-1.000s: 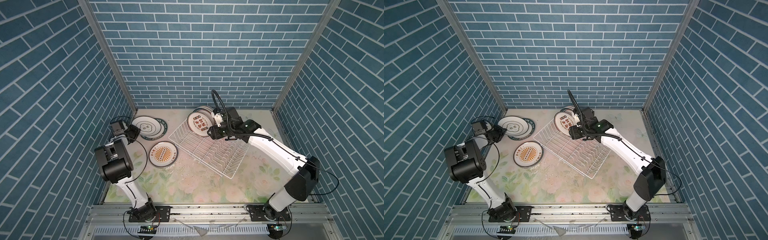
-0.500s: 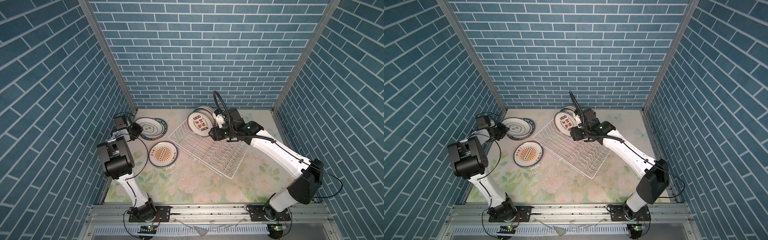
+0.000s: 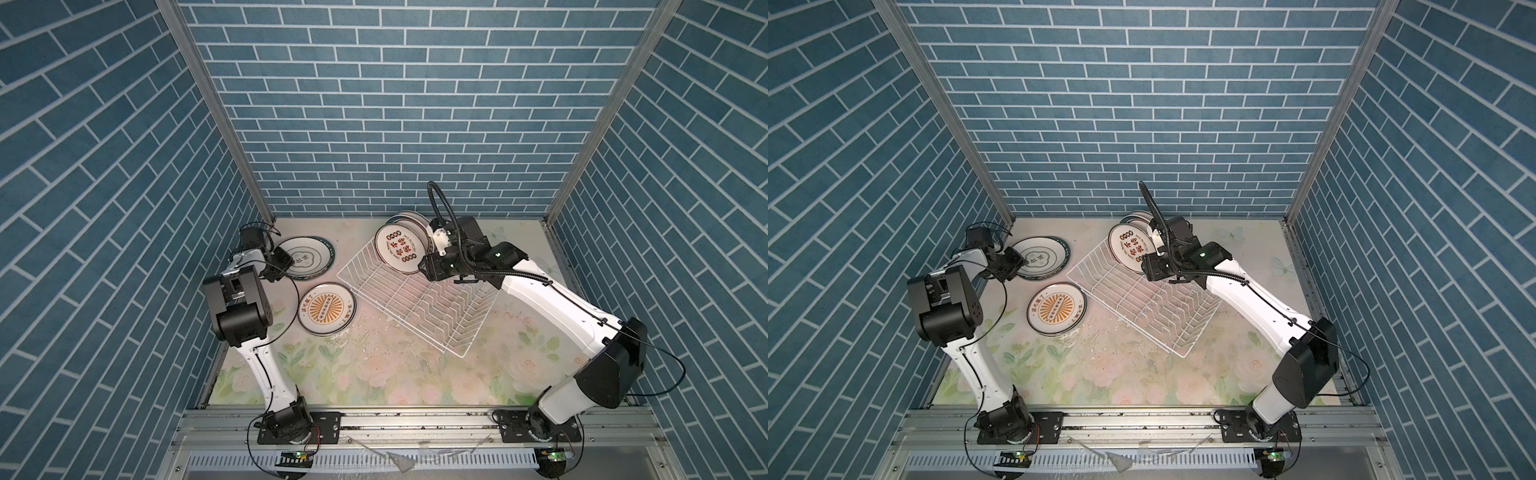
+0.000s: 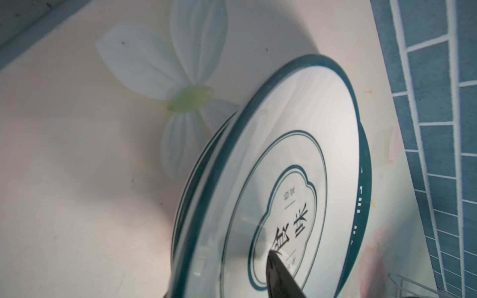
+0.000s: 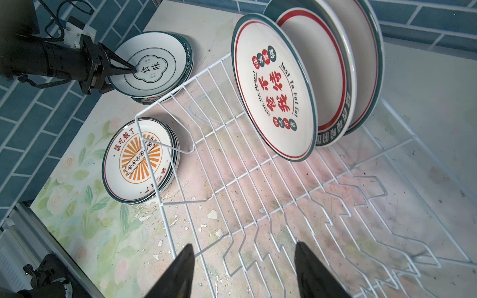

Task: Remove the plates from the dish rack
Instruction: 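Lower the white plate onto the green-rim plate with left while right returns to rack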

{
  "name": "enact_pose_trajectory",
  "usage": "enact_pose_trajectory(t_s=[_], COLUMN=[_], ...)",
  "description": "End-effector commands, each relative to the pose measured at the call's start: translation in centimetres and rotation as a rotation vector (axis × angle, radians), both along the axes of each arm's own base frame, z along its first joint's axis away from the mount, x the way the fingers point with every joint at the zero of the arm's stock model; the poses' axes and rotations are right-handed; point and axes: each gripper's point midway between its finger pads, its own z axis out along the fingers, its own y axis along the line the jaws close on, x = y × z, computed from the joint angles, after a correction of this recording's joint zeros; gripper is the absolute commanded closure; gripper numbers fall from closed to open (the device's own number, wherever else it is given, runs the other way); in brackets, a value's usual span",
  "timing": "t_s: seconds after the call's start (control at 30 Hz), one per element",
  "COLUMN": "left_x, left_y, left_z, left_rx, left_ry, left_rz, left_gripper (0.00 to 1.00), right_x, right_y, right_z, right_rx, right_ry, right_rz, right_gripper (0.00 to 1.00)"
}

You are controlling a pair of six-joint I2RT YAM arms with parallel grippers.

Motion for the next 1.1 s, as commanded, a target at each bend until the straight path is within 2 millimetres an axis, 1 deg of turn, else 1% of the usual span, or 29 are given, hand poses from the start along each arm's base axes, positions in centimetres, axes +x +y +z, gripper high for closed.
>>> enact_pose_trajectory(t_s=[0.0, 0.07, 0.2, 0.23, 0.3, 0.47, 0.53, 0.57, 0.63, 0.67, 0.73, 0.8, 0.93, 1.0, 1.07], left_x=[0.0, -0.2, -0.2, -0.1, -0.4, -0.6, -0.8, -0.9, -1.1, -1.1, -1.2, -1.3, -1.5, -1.9, -2.4], left_y=[-0.1, -0.3, -0.5, -0.7, -0.6, -0.7, -0.6, -0.5, -0.4, -0.3, -0.3, -0.2, -0.5, -0.6, -0.9], left_z=[0.3, 0.4, 0.9, 1.1, 1.1, 1.2, 1.2, 1.2, 1.4, 1.5, 1.7, 1.9, 2.2, 2.8, 3.4], left_rx=[0.036, 0.064, 0.138, 0.149, 0.172, 0.188, 0.200, 0.206, 0.221, 0.225, 0.232, 0.248, 0.265, 0.283, 0.287], left_ry=[0.031, 0.061, 0.111, 0.117, 0.137, 0.151, 0.169, 0.173, 0.179, 0.181, 0.181, 0.185, 0.192, 0.188, 0.175], left_rz=[-0.024, -0.043, -0.079, -0.085, -0.087, -0.093, -0.090, -0.090, -0.092, -0.093, -0.093, -0.091, -0.098, -0.095, -0.098], left_gripper=[0.55, 0.54, 0.47, 0.41, 0.37, 0.34, 0.24, 0.23, 0.22, 0.16, 0.14, 0.01, 0.01, 0.01, 0.01], right_x=[-0.4, -0.4, -0.4, -0.4, -0.4, -0.5, -0.4, -0.8, -0.9, -0.9, -1.0, -0.8, 0.1, 1.3, 2.4], right_y=[-0.5, -0.5, -0.4, -0.4, -0.4, -0.5, -0.6, -0.2, -0.2, -0.1, 0.0, 0.0, -0.4, -1.1, -1.2], right_z=[-0.2, -0.2, -0.4, -0.5, -0.5, -0.6, -0.6, -0.5, -0.6, -0.6, -0.7, -1.0, -1.3, -1.4, -1.5], right_rx=[-0.022, -0.021, -0.022, -0.024, -0.024, -0.026, -0.024, -0.007, -0.004, -0.002, -0.001, -0.007, -0.060, -0.114, -0.147], right_ry=[-0.019, -0.019, -0.017, -0.015, -0.016, -0.013, -0.015, -0.003, 0.001, 0.003, 0.006, 0.007, -0.022, -0.067, -0.099], right_rz=[0.034, 0.036, 0.039, 0.040, 0.041, 0.040, 0.039, 0.060, 0.066, 0.067, 0.074, 0.076, 0.057, 0.029, 0.021], right_gripper=[0.37, 0.37, 0.37, 0.37, 0.37, 0.37, 0.38, 0.37, 0.37, 0.37, 0.38, 0.37, 0.37, 0.38, 0.38])
